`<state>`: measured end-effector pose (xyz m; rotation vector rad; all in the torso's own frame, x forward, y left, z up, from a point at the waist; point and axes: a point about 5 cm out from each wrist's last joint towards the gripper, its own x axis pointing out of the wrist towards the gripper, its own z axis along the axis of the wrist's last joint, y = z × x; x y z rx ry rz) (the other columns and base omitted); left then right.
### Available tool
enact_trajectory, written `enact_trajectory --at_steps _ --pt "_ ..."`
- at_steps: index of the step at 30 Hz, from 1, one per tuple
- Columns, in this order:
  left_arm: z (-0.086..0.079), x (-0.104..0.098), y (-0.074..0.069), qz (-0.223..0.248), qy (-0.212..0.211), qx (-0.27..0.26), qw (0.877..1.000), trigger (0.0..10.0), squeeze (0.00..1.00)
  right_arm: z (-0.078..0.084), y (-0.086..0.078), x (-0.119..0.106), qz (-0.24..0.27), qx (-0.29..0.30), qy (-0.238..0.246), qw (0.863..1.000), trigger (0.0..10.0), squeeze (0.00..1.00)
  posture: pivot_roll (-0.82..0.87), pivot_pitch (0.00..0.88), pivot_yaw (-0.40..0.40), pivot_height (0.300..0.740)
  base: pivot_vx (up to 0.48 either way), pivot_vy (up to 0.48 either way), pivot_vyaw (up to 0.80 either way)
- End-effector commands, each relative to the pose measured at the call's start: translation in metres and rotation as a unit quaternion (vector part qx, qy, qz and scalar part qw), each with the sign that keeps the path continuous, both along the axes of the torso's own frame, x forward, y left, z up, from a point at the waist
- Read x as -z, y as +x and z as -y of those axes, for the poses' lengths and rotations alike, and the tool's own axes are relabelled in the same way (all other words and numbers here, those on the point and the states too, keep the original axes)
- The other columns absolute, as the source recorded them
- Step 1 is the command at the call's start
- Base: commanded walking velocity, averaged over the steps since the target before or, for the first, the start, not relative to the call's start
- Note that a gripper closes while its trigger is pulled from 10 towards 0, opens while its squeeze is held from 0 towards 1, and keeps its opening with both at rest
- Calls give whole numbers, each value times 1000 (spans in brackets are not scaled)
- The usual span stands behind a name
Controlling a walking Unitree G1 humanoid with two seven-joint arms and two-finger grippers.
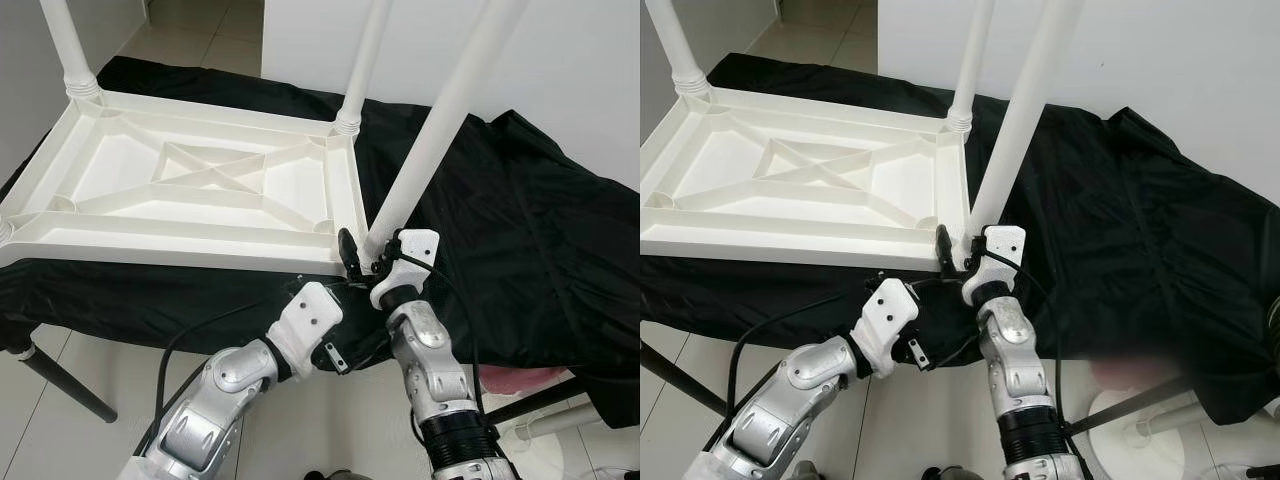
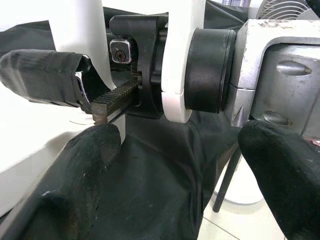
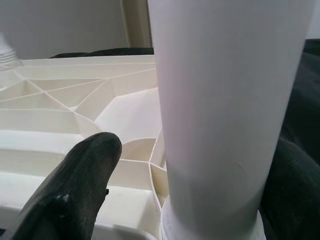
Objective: Building children table
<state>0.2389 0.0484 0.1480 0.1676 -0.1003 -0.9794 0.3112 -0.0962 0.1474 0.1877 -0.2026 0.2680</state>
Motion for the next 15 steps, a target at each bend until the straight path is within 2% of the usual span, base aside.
enact_trajectory --at_steps 1,7,9,15 --pt "1 0 -1 -1 0 1 1000 10000 0 -3 -3 6 -6 -21 -4 1000 10000 0 101 89 -162 740 0 0 0" --pt "1 0 2 2 3 2 1000 10000 0 5 6 5 4 -44 -28 999 10000 0 100 77 -157 740 0 0 0" --pt "1 -1 3 5 3 3 1000 10000 0 14 14 4 5 -49 -46 998 10000 0 99 72 -156 740 0 0 0" --pt "1 -2 3 7 4 3 1000 10000 0 20 18 6 2 -58 -59 997 10000 0 101 72 -155 740 0 0 0"
